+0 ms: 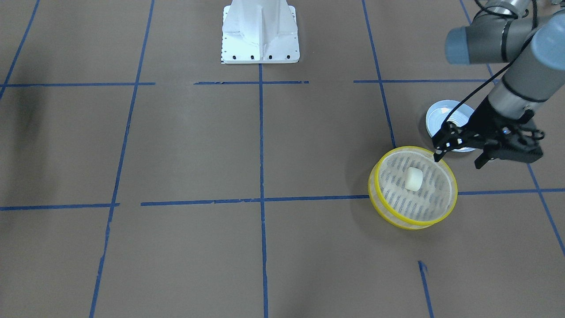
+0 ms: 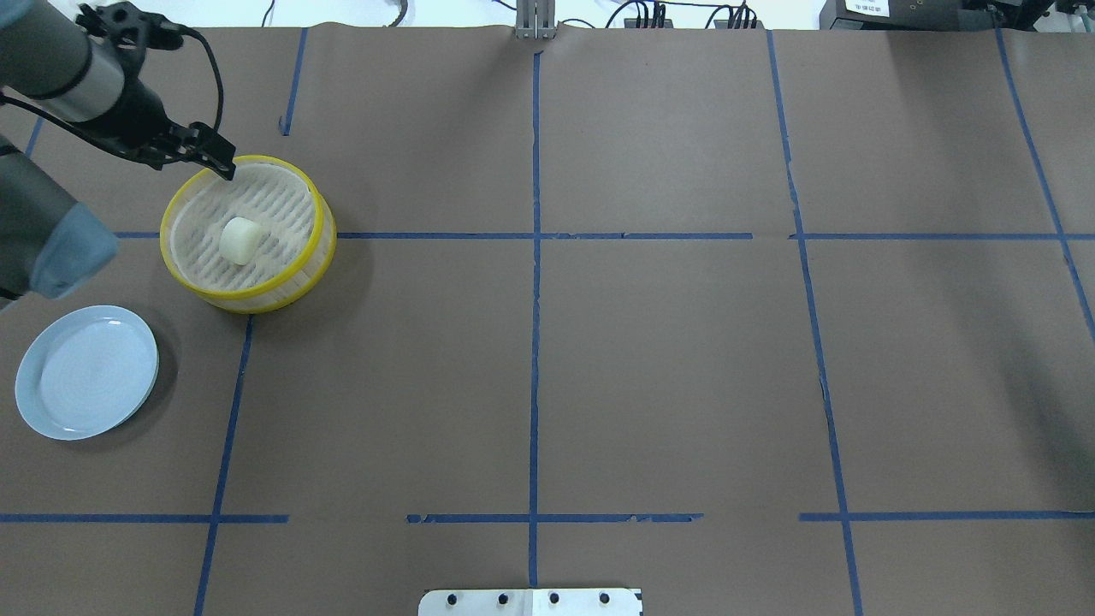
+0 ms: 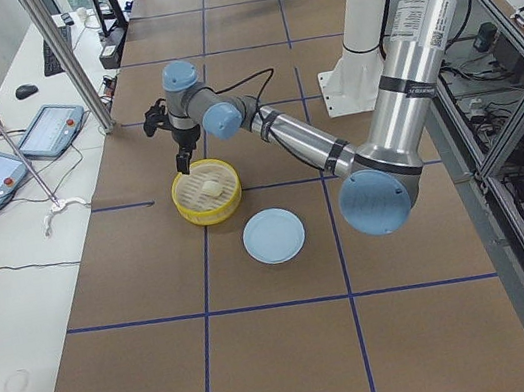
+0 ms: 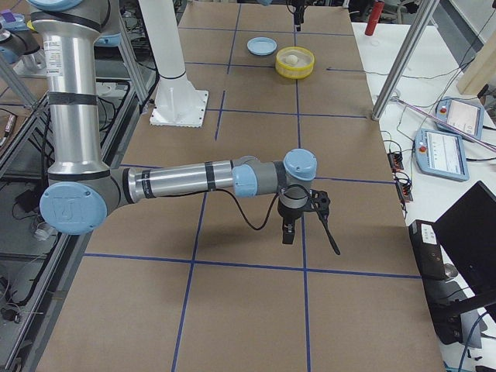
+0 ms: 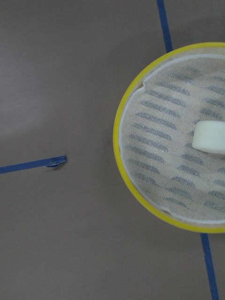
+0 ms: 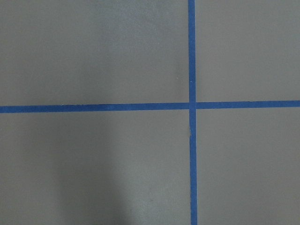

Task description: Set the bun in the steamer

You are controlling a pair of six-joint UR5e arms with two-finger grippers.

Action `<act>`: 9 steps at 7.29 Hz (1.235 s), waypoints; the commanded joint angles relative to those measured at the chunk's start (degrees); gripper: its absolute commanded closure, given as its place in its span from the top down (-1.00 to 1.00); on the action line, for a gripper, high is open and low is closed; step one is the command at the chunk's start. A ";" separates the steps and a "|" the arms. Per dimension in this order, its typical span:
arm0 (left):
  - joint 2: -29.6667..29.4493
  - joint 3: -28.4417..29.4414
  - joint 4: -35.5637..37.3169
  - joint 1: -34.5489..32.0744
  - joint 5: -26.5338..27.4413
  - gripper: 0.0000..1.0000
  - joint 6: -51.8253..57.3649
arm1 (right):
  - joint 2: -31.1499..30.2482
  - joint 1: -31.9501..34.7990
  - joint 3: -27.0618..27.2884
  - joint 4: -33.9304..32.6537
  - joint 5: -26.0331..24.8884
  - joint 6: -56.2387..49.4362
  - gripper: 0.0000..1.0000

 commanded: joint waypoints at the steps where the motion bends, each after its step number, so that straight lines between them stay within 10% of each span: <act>1: 6.94 -2.48 0.12 -9.12 -2.33 1.00 12.52 | 0.00 0.00 0.00 0.00 0.00 0.00 1.00; 5: 16.53 8.91 -0.41 -22.57 -9.11 1.00 36.27 | 0.00 0.00 0.00 0.00 0.00 0.00 1.00; 9: 17.96 10.08 6.68 -26.55 -8.59 1.00 37.60 | 0.00 0.00 0.00 0.00 0.00 0.00 1.00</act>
